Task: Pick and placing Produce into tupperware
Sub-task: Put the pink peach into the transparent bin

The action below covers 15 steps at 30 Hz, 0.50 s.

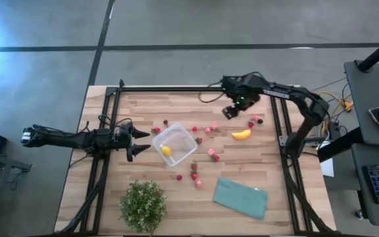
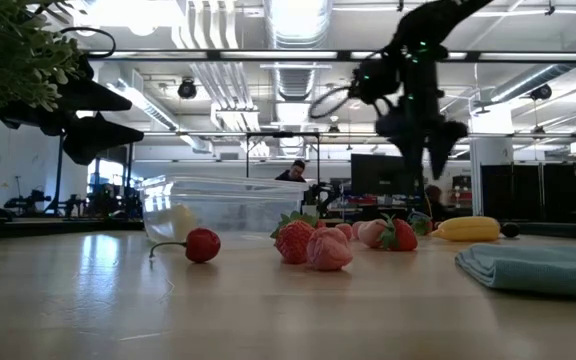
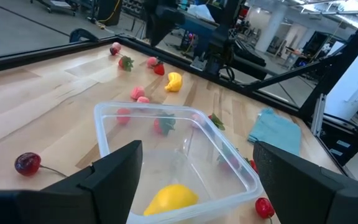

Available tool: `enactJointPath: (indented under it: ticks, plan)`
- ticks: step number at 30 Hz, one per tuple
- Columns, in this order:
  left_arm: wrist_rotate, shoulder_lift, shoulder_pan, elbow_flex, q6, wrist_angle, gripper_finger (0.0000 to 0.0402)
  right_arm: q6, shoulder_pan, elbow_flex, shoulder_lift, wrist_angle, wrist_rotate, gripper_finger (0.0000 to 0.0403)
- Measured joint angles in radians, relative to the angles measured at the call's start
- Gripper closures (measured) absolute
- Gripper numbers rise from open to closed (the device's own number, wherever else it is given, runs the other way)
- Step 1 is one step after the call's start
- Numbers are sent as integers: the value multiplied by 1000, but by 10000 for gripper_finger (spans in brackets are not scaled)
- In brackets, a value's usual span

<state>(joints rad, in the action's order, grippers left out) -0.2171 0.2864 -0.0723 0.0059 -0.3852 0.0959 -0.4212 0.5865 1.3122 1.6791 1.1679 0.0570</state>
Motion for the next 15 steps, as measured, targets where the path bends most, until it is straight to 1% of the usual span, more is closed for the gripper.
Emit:
enactJointPath:
  ticks: [3, 5, 9, 12, 15]
  plan:
    - [0, 0, 0, 0, 0, 0, 109, -147, 35, -94, -68, -19, -2, 118]
    - [0, 0, 0, 0, 0, 0, 109, -287, 51, -152, -108, -47, 5, 111]
    - [0, 0, 0, 0, 0, 0, 109, -599, 82, -249, -191, -168, 73, 102]
    - [0, 0, 0, 0, 0, 0, 109, -707, 121, -317, -223, -273, 127, 101]
    - [0, 0, 0, 0, 0, 0, 109, -889, 162, -372, -241, -332, 163, 107]
